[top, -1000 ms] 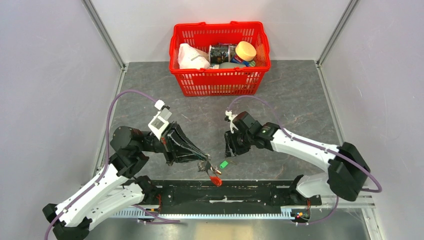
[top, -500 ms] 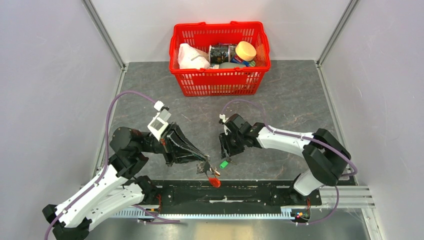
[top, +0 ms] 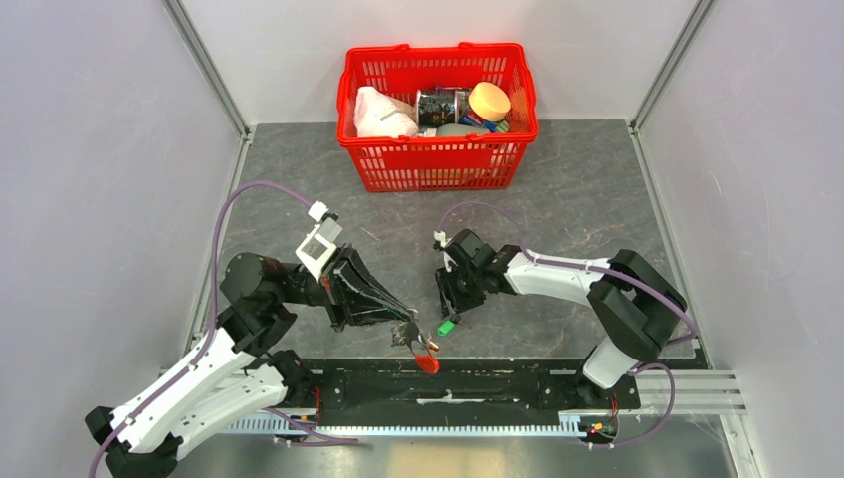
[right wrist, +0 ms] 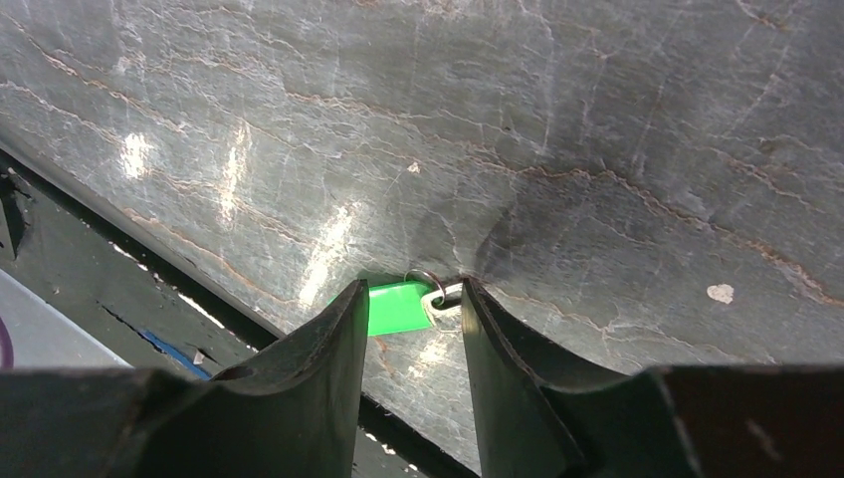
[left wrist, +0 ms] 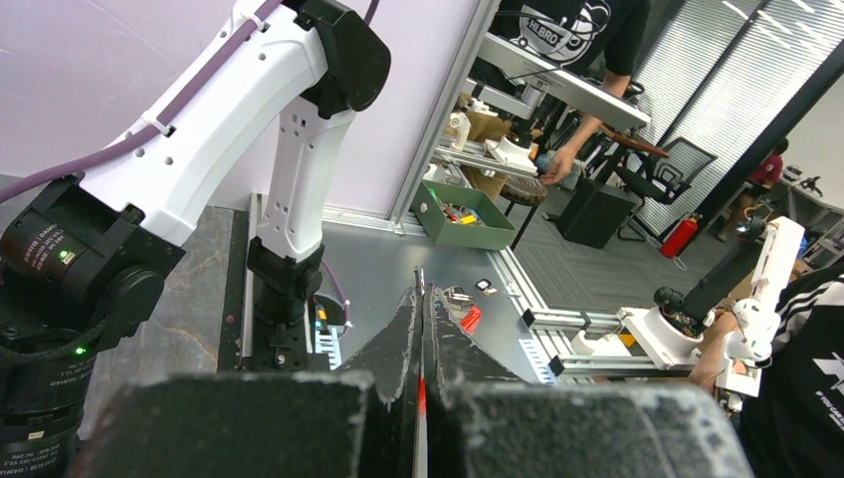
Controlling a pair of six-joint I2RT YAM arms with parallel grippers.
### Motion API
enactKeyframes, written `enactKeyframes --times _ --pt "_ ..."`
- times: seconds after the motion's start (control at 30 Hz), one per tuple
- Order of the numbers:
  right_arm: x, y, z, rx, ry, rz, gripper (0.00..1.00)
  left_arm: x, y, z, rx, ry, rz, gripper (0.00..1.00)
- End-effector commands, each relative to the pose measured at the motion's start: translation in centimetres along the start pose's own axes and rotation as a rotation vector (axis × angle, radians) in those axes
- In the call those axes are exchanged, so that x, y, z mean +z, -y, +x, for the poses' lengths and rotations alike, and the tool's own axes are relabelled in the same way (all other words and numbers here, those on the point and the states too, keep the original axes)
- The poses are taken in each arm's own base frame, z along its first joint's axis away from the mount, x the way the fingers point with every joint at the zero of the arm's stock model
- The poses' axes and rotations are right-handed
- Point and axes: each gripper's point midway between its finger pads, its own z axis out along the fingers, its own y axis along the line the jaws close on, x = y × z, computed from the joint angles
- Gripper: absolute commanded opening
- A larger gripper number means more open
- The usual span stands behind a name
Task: Put the keys on the keyring
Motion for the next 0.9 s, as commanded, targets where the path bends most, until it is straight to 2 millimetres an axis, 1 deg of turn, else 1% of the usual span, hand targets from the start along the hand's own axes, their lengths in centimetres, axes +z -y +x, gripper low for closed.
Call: enactKeyframes --times 0.0,0.27,0.47,0.57,0.73,0.87 --pt "0.4 -0.3 -0.6 -0.029 0.022 -0.011 0.46 0.0 0.5 -0.2 0.061 0.008 0.027 0.02" --pt "0.7 -0.4 -0.5 -0.038 0.006 -0.019 0.43 0.0 0.5 -0.2 0.060 0.012 0.032 0.02" --pt "0.3 -0.2 -0.2 -0.064 -0.005 0.002 0.42 0.0 0.6 -0.2 0.061 0.012 0.034 0.02" --pt "0.0 -0.4 -0.1 -0.083 0.004 -0.001 0.42 0.0 0.6 -0.2 0.064 0.013 0.034 0.02" --pt "-1.0 -1.3 -0.9 -0.132 0.040 -0.018 0.47 0.0 0.6 -0.3 0.064 0.011 0.035 0.02" --pt "-1.6 -1.7 -1.7 -0.161 0.058 -0.020 0.48 0.0 0.7 -0.2 0.063 0.011 0.036 0.02"
